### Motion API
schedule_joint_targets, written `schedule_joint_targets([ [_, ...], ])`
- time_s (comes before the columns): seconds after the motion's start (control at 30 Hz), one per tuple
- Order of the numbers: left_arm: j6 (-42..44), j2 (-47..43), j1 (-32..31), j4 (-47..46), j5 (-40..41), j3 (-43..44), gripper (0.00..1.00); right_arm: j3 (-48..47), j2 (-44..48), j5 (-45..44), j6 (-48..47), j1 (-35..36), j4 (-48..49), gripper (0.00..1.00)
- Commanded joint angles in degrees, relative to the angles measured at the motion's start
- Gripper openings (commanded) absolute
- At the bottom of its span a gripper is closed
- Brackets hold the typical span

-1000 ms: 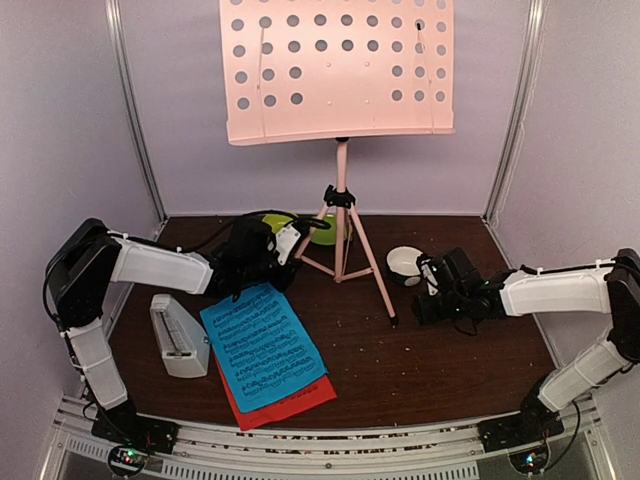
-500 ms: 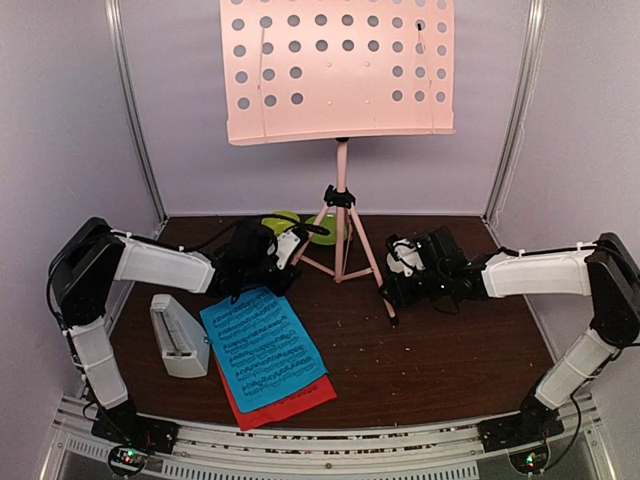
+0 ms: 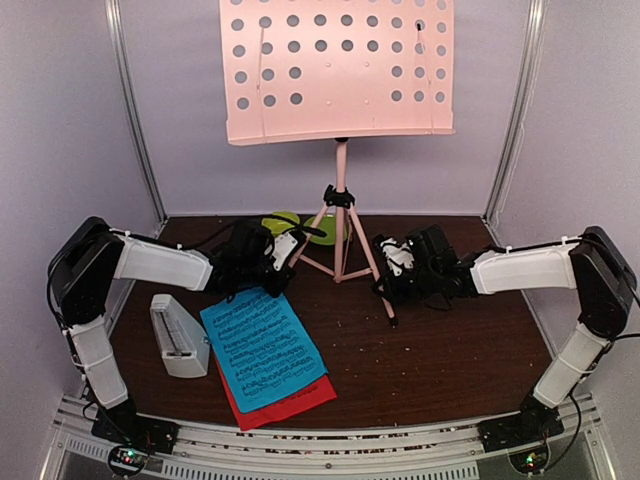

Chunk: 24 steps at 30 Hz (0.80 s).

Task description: Set up the instrument practice props

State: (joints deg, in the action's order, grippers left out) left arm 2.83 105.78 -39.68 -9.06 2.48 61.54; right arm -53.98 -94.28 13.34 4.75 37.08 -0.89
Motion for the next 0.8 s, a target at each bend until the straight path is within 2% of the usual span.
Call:
schedule_joint_targets([
  [0.0,-0.19,0.28,0.92,-1.88,-0.53,2.28,0.09,2.67,2.26,0.11,0.42,0.4,2.02,0.1],
  [0.07,-0.24,0.44,0.85,-2.05,-1.44,2.64,0.05,4.02,3.76,0.0,0.63,0.45,2.03,0.01],
  [0.1,-0.39,0.47,0.84,-2.06,-2.01,2.69,0.03,4.99,4.57,-0.06,0.73,0.45,2.24,0.0],
  [0.37,-1.16,1.06,-0.6,-2.97,-2.52,2.64,0.0,13.09,13.19,-3.66,4.02,0.66,3.18,0.0],
  [0.63,0.37,4.04,-2.86,-1.72,-1.6,6.85,0.01,17.97,15.94,-7.54,5.98,1.63,2.91,0.0],
  [0.7,0.28,4.24,-2.86,-1.37,-1.26,7.2,0.01,18.25,16.2,-8.23,6.33,1.76,2.78,0.0],
  [0.77,0.71,4.42,-2.86,0.05,-1.22,8.03,0.07,18.16,16.53,-9.2,6.64,2.02,2.32,0.01],
])
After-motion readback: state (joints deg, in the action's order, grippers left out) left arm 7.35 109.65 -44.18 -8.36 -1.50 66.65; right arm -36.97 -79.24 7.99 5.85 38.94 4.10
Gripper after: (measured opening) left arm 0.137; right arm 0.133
